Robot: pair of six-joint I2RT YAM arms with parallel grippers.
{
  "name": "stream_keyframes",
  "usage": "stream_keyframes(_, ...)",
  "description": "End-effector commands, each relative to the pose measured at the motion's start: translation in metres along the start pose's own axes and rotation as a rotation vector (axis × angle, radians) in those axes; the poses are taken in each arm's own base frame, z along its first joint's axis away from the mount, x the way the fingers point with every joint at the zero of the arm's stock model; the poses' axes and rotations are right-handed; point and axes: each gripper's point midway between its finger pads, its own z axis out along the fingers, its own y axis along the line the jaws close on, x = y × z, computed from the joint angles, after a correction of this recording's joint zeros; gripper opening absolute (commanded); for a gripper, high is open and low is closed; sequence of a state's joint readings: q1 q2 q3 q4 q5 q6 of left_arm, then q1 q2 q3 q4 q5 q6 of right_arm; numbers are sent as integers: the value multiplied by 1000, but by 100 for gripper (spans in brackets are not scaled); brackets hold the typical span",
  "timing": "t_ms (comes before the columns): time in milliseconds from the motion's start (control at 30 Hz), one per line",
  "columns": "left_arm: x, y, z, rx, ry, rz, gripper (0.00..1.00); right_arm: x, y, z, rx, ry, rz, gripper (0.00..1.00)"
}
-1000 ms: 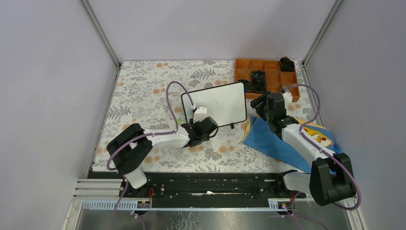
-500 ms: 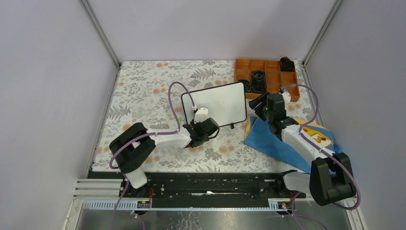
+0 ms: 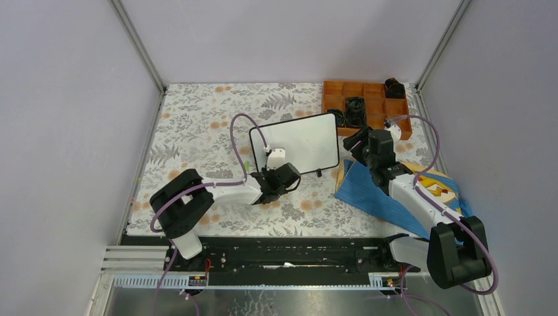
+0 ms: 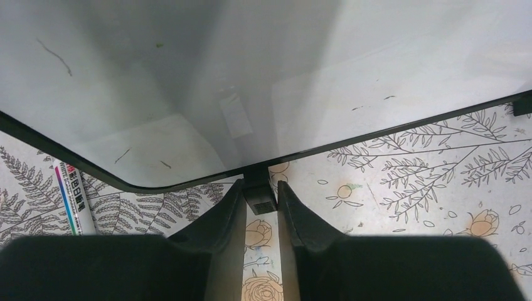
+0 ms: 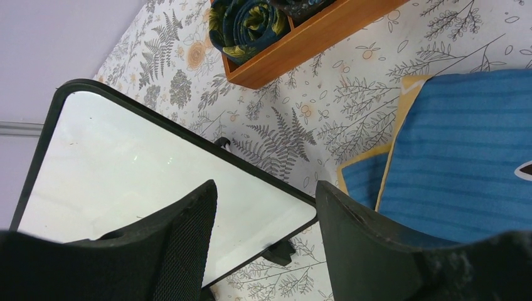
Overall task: Write a sentence on the whiteboard
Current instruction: Move the whiteboard to the center of the board.
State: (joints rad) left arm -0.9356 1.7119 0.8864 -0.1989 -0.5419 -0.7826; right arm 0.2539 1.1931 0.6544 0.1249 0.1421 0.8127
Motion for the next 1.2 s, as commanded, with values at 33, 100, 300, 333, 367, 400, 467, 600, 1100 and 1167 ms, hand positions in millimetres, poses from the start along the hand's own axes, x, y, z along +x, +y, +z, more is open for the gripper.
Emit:
stream_keyframes(33, 0, 2, -1, 18, -25, -1, 25, -18, 2, -2, 13, -66, -5, 65)
stream_keyframes(100, 1, 3, -1, 18, -25, -1, 23, -17, 0, 1, 39, -56, 1, 63)
stream_keyframes(300, 1, 5, -4, 22, -27, -2, 17, -14, 0, 11, 67, -25, 27, 59)
stream_keyframes(333, 1, 5, -5, 24, -28, -3, 16, -13, 1, 12, 67, -20, 28, 57)
stream_keyframes(367, 0, 5, -5, 25, -29, -3, 15, -11, 3, 13, 61, -9, 32, 56)
stream_keyframes(400, 1, 5, -5, 26, -29, -3, 14, -10, 4, 14, 58, -1, 31, 55)
stream_keyframes(467, 1, 4, -6, 32, -27, -1, 12, -8, 5, 15, 52, 7, 33, 52)
stream_keyframes(600, 1, 3, -6, 40, -25, -2, 9, -7, 6, 18, 46, 11, 36, 47)
stream_keyframes(1100, 0, 1, -7, 48, -31, 15, 3, 10, 17, 33, 6, 83, 2, 41)
stream_keyframes(1167, -1, 1, -7, 48, -33, 16, 3, 12, 20, 34, -6, 90, -7, 40)
